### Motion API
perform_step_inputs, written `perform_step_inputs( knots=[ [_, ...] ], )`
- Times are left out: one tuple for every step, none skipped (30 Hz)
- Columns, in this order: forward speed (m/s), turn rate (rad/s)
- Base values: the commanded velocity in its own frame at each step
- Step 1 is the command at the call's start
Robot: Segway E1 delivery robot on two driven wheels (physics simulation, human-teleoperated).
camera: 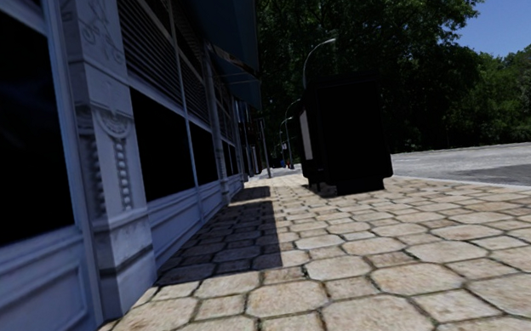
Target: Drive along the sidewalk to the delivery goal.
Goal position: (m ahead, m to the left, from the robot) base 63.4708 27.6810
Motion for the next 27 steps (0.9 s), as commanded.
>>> perform_step_inputs(
  knots=[
    [1.97,0.00],
    [1.97,0.00],
    [1.97,0.00],
    [1.97,0.00],
    [1.96,0.00],
    [1.96,0.00],
    [1.96,0.00],
    [1.96,0.00],
    [1.96,0.00],
    [1.96,0.00],
    [1.96,0.00],
    [1.97,0.00],
    [1.97,0.00],
    [1.97,0.00],
    [1.97,0.00],
    [1.97,0.00],
    [1.98,0.00],
    [1.98,0.00],
    [1.98,0.00],
    [1.98,0.00],
    [1.98,0.00],
    [1.98,0.00],
    [1.98,0.00],
    [1.99,0.00],
    [1.99,0.00],
    [1.99,0.00],
    [1.99,0.00]
  ],
)
